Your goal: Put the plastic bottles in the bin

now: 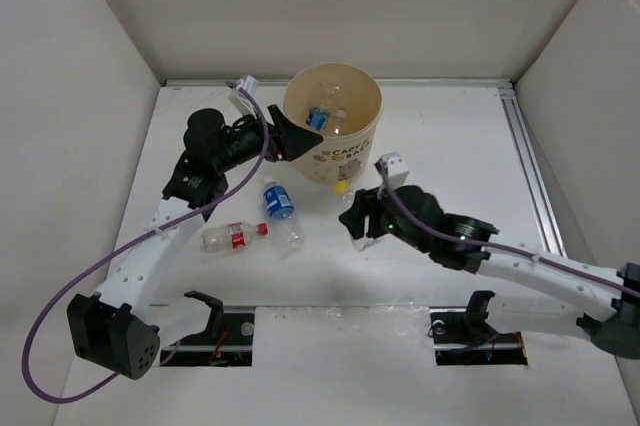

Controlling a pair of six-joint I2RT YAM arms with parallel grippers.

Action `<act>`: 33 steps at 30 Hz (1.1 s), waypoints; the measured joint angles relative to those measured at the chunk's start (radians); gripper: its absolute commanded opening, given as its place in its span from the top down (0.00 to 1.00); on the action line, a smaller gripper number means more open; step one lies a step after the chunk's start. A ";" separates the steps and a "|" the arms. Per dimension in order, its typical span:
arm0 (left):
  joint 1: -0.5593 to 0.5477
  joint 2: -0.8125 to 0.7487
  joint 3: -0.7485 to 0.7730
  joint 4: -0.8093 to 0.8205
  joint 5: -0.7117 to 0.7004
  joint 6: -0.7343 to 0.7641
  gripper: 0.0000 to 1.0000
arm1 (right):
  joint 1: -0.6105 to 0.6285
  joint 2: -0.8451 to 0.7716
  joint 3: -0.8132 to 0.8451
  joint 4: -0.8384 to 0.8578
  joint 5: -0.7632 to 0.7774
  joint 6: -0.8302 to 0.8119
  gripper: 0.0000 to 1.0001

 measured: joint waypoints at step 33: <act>0.000 -0.035 -0.069 0.186 0.280 -0.077 0.60 | -0.142 0.043 0.174 0.384 -0.340 -0.306 1.00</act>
